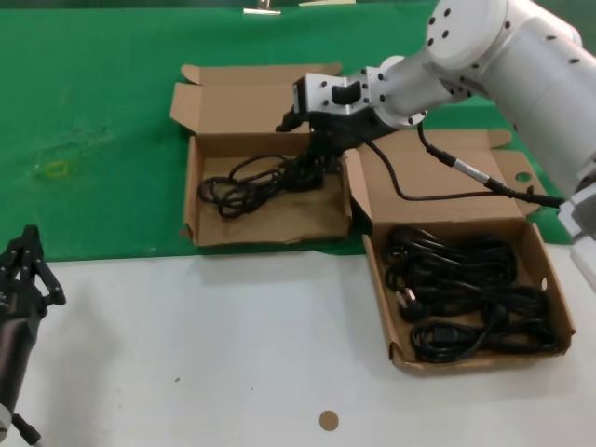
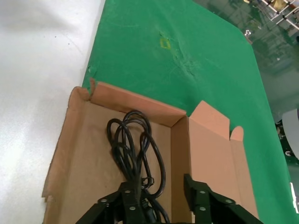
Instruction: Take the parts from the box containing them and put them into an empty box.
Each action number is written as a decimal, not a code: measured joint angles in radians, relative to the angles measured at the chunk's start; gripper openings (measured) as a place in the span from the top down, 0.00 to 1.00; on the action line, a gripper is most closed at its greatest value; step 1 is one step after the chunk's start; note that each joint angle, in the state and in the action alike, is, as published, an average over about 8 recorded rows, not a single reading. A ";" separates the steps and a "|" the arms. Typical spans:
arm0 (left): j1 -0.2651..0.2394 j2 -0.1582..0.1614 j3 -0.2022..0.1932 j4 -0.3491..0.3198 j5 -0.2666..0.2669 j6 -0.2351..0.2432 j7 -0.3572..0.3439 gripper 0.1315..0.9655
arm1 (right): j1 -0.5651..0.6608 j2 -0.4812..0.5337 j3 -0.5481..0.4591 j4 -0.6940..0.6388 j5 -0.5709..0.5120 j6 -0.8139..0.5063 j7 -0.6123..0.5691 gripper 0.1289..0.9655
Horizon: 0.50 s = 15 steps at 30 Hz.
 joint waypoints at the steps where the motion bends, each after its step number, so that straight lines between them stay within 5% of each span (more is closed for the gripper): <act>1: 0.000 0.000 0.000 0.000 0.000 0.000 0.000 0.99 | 0.002 -0.003 0.001 -0.006 0.002 0.003 -0.004 0.78; 15: 0.000 0.000 0.000 0.000 0.000 0.000 0.000 0.98 | 0.009 -0.011 0.002 -0.024 0.007 0.009 -0.015 0.52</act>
